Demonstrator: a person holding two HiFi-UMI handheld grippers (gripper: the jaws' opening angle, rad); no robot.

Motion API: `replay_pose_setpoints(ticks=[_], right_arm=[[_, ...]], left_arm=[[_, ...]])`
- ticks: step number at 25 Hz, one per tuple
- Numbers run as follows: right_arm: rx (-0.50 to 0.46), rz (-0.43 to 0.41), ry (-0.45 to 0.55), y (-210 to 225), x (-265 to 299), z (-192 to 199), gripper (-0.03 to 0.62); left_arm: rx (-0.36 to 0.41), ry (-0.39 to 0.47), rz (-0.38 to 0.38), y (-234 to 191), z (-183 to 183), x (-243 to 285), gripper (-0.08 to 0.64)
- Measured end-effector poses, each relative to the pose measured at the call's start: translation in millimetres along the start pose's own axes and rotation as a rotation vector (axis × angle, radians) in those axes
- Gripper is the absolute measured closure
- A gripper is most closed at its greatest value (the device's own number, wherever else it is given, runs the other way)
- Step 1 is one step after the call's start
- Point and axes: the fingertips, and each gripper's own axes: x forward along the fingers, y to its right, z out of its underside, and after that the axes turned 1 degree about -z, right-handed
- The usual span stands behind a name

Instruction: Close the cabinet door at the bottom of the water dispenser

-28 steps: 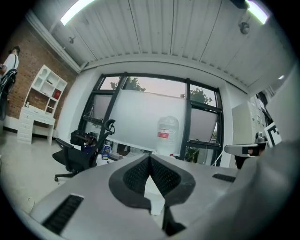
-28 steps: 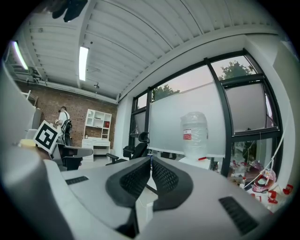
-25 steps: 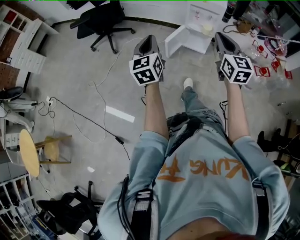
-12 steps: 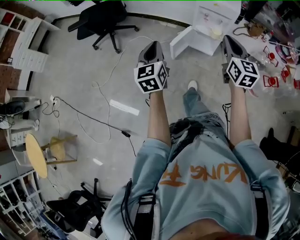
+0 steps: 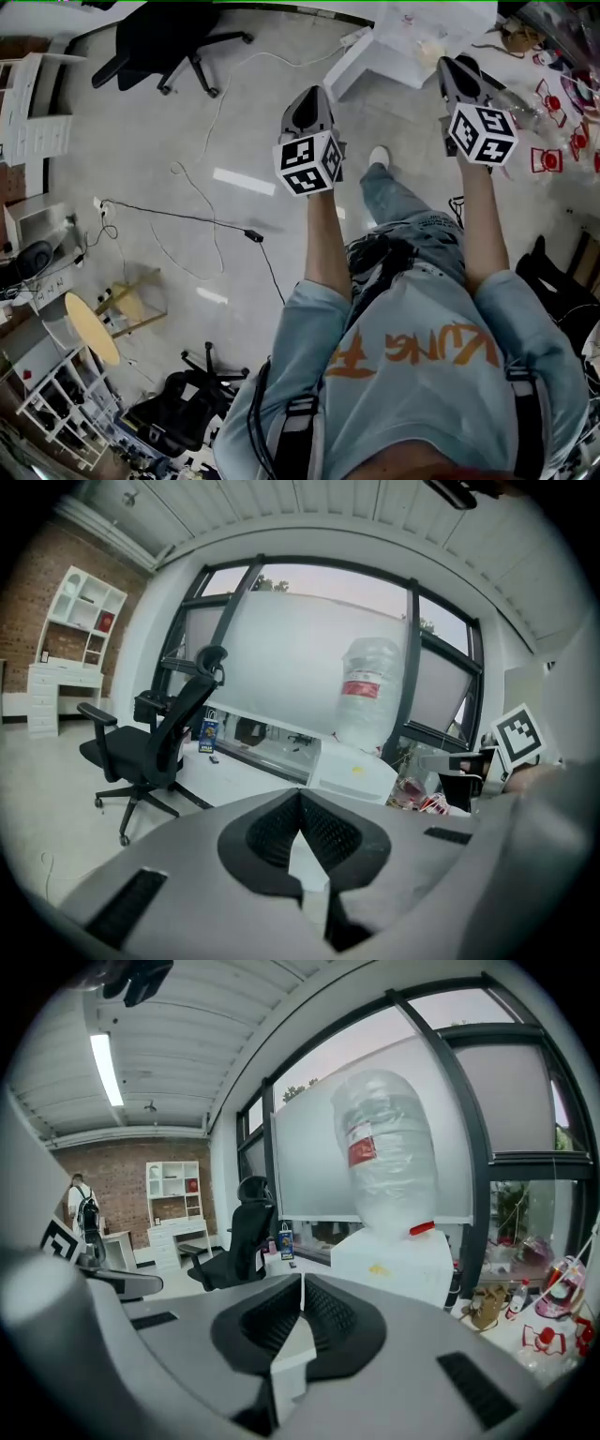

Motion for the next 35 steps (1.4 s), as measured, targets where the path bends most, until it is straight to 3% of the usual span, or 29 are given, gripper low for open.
replay_pose_setpoints(ticks=[7,13,20,26,35], right_arm=[[0.013,-0.043,0.021,37.3,82.1,-42.1,0.561],[0.061,-0.066,-0.021,43.5,124.7,-36.0,0.561],[0.089,-0.035,-0.094,37.5,151.9,-4.8,0.561],[0.136,0.046,-0.175,56.9,165.4,42.3,0.561],[0.216,0.035,-0.260,15.3,205.0,93.0,0.561]], left_arm=[[0.041,-0.022,-0.013,2.4,-37.5,78.8,0.552],[0.109,-0.077,-0.041,-10.2,-48.6,110.8,0.552],[0.108,-0.163,-0.023,-40.1,-26.3,141.0,0.552],[0.141,-0.259,0.015,-52.9,15.6,172.6,0.552],[0.131,-0.366,0.069,-79.6,53.8,189.9,0.552]])
